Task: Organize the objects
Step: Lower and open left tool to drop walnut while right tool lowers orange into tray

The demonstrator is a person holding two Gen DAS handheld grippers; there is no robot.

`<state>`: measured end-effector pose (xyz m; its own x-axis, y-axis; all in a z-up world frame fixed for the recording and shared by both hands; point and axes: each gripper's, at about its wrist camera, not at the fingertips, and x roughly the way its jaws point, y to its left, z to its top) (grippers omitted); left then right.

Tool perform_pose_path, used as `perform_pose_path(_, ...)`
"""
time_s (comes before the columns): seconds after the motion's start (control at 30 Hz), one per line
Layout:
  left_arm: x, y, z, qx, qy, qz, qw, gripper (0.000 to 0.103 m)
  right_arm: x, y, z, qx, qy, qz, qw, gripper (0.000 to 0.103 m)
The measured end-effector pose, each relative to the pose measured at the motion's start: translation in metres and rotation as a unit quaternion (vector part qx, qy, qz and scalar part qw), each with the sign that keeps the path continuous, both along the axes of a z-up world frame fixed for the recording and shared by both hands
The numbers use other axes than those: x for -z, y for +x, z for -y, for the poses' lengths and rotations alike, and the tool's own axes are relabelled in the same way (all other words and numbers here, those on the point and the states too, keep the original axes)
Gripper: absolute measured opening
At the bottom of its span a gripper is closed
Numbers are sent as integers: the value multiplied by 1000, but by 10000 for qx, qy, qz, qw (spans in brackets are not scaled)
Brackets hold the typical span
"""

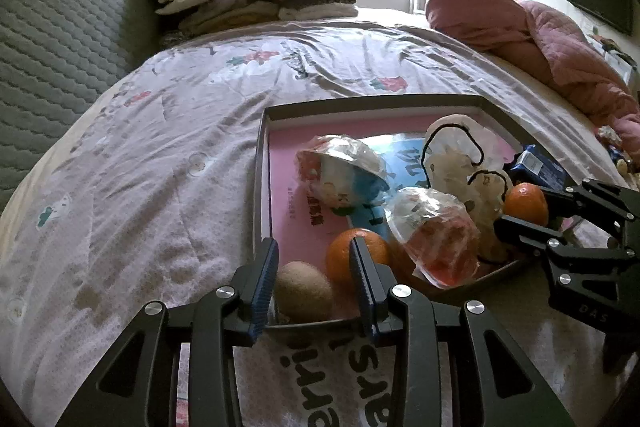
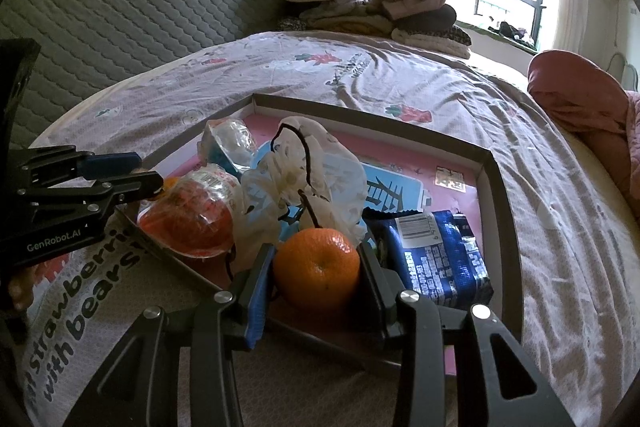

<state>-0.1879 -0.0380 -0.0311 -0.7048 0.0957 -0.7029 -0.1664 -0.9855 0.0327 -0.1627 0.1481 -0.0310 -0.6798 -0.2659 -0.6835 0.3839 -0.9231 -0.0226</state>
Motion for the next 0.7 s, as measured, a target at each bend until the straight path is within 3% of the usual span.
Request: perform_pose_path(0.7, -1, -1, 2, -26, 8, 22, 10000, 41, 0, -2, 1, 16, -28, 56, 10000, 41)
